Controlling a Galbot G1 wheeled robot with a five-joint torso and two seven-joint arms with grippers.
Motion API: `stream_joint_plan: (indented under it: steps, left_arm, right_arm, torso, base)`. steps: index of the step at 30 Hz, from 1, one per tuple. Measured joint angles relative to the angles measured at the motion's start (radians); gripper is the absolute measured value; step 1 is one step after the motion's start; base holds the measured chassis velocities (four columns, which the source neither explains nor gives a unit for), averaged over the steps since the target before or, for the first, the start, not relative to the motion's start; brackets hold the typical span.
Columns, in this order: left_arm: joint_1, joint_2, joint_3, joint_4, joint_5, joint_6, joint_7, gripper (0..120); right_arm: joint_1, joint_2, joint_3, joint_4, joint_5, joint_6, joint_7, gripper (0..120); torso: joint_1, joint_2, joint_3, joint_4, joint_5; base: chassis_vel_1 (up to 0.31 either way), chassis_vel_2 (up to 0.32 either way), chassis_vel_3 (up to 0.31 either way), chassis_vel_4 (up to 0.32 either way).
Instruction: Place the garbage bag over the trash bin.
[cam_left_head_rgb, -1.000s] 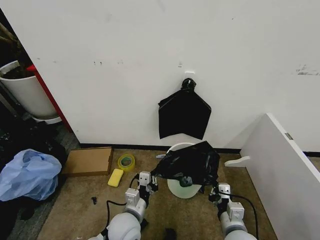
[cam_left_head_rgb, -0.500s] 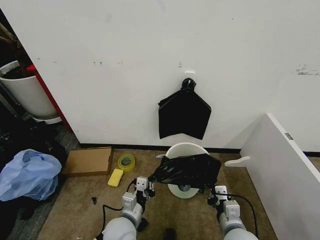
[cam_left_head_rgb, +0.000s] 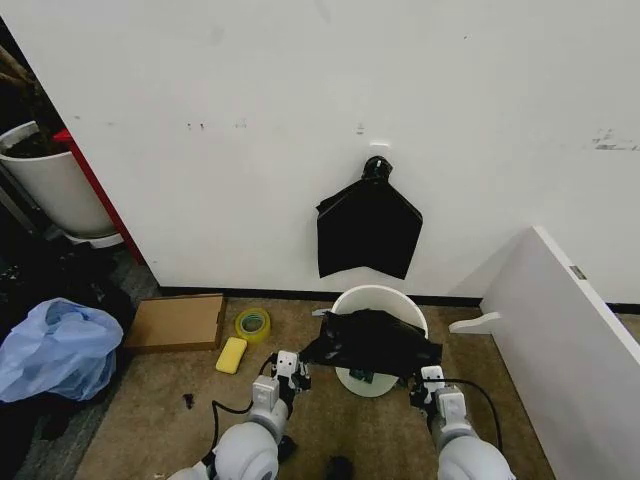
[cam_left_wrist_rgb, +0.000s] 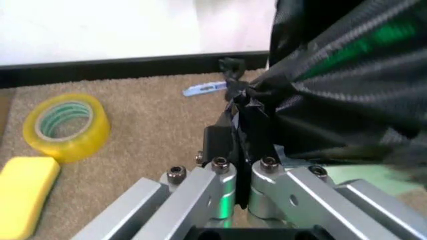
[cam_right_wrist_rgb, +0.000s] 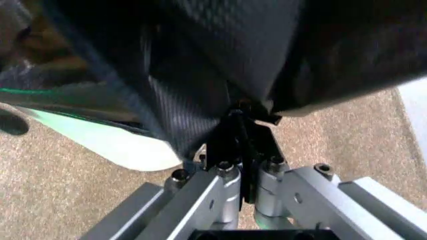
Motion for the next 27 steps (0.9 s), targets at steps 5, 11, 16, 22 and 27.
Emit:
stream_joint_plan:
  steps: [5, 11, 16, 22, 27]
  left_arm:
    - [-0.026, -0.009, -0.001, 0.021, -0.001, 0.018, -0.004, 0]
    - [-0.037, -0.042, -0.007, 0.081, 0.017, 0.024, -0.009, 0]
    - [-0.038, -0.058, -0.013, 0.085, 0.018, 0.024, -0.028, 0]
    - [-0.004, -0.025, -0.038, 0.017, 0.009, 0.027, -0.036, 3]
    - [0.040, 0.024, -0.082, -0.047, 0.032, 0.023, -0.038, 22]
  right_arm:
    - [0.024, -0.002, -0.003, -0.037, -0.008, -0.002, -0.003, 0]
    - [0.044, -0.003, -0.010, -0.068, -0.029, 0.007, -0.009, 0]
    - [0.031, -0.011, -0.015, -0.069, -0.056, 0.021, -0.017, 0]
    - [-0.004, -0.023, -0.014, -0.034, -0.098, 0.039, -0.019, 0]
    - [-0.055, -0.044, -0.002, 0.005, -0.136, 0.100, -0.028, 15]
  torso:
    - [0.000, 0.000, 0.000, 0.0000, 0.0000]
    - [0.000, 0.000, 0.000, 0.0001, 0.0000]
    - [0.000, 0.000, 0.000, 0.0000, -0.0001]
    - [0.000, 0.000, 0.000, 0.0001, 0.0000]
    - [0.000, 0.000, 0.000, 0.0001, -0.0002]
  base:
    - [0.000, 0.000, 0.000, 0.000]
    - [0.000, 0.000, 0.000, 0.000]
    - [0.000, 0.000, 0.000, 0.000]
    - [0.000, 0.000, 0.000, 0.000]
    - [0.000, 0.000, 0.000, 0.000]
